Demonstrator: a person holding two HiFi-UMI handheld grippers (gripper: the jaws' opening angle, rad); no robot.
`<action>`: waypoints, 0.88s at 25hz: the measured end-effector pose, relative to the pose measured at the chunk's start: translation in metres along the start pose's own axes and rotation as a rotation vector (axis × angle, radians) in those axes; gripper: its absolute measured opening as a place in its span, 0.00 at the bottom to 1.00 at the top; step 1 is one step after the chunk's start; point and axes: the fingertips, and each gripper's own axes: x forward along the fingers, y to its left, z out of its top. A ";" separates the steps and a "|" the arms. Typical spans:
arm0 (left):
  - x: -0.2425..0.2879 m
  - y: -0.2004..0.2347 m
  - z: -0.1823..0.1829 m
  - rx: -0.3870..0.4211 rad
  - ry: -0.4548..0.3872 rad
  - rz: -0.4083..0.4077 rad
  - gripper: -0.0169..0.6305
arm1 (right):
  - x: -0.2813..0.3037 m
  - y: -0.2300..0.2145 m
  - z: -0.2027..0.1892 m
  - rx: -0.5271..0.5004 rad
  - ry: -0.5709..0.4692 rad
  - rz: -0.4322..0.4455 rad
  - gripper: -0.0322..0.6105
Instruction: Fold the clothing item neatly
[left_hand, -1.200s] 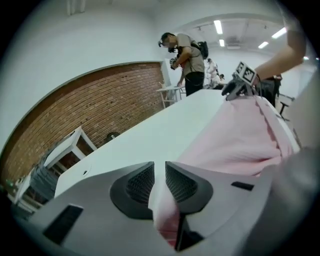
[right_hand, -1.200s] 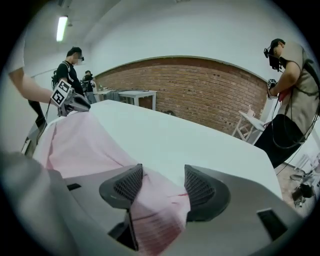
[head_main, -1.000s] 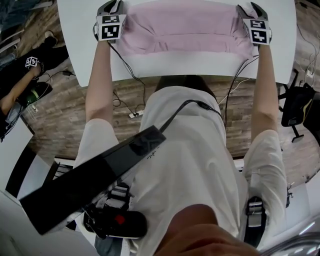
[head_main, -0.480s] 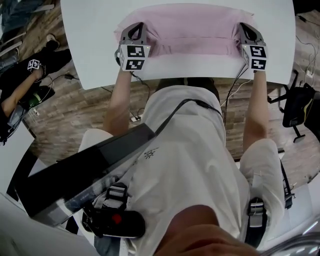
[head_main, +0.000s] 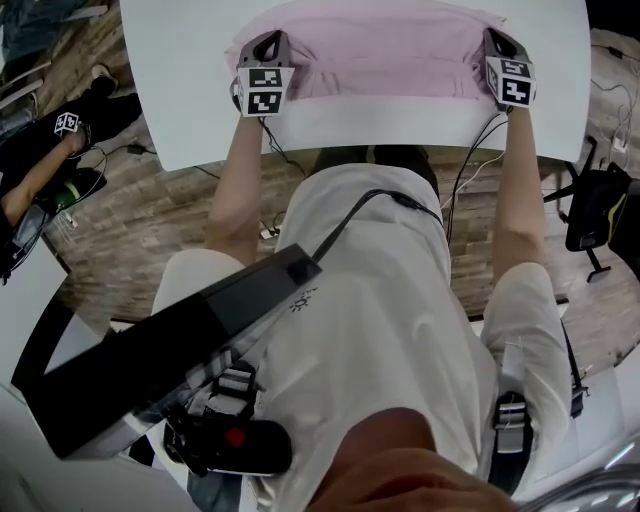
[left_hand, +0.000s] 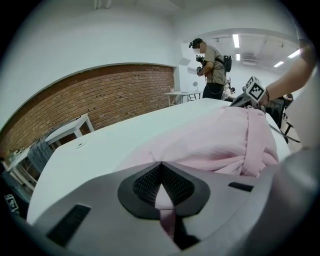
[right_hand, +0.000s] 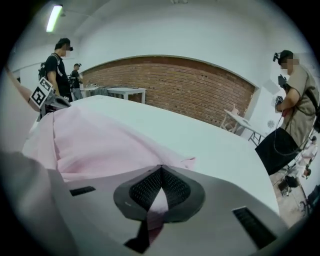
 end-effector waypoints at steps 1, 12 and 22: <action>-0.004 0.002 0.003 -0.003 -0.013 0.019 0.03 | -0.005 0.003 0.004 -0.021 -0.008 -0.001 0.05; -0.066 -0.060 -0.002 -0.011 -0.064 -0.007 0.03 | -0.095 0.070 0.009 -0.038 -0.198 0.049 0.05; -0.044 -0.064 -0.043 -0.109 -0.004 -0.004 0.03 | -0.072 0.062 -0.062 0.011 -0.065 0.037 0.05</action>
